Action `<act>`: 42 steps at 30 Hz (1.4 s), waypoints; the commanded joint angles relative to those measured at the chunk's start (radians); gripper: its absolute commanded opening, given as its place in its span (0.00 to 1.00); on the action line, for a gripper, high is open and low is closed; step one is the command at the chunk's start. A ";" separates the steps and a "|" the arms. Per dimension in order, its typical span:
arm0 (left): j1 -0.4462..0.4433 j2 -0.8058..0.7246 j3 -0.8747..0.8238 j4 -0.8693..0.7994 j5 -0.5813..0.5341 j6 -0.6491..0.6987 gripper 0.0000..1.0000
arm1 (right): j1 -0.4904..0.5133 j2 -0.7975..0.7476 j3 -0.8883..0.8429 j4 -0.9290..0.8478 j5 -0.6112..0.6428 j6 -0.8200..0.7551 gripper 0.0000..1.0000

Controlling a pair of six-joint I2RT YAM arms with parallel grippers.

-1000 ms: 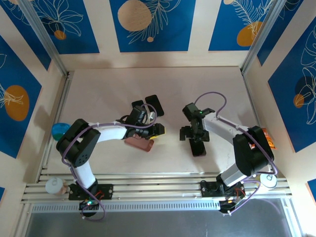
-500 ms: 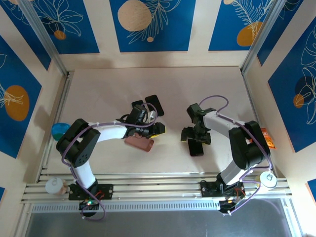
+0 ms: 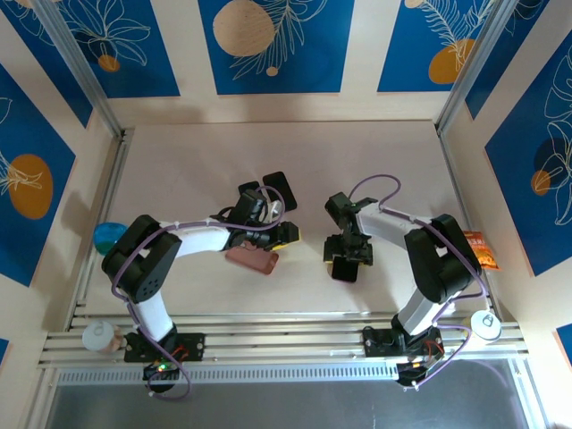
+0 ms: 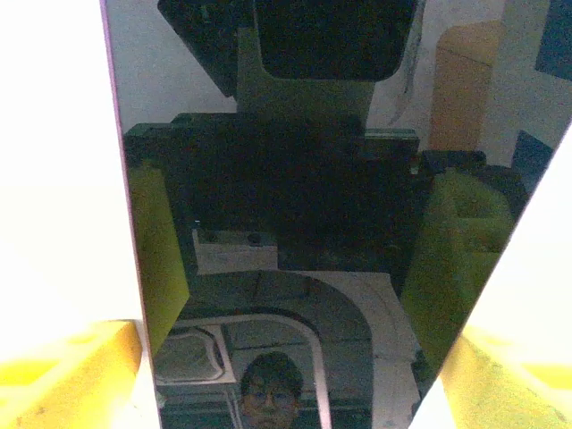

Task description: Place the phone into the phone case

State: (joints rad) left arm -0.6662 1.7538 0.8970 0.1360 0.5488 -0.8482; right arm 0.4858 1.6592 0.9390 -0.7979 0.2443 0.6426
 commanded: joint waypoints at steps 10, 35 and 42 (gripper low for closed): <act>-0.003 -0.015 0.063 -0.102 -0.038 0.086 0.59 | 0.073 0.119 0.037 -0.023 0.133 0.084 0.58; 0.005 0.058 0.052 0.186 0.128 0.024 0.62 | 0.137 -0.170 0.015 0.096 -0.123 -0.154 0.49; 0.005 0.098 0.073 0.197 0.150 0.024 0.61 | 0.150 -0.162 0.029 0.110 -0.149 -0.147 0.48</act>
State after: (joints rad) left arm -0.6651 1.8259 0.9455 0.3054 0.6594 -0.8192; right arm 0.6270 1.5200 0.9634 -0.7017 0.1390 0.5053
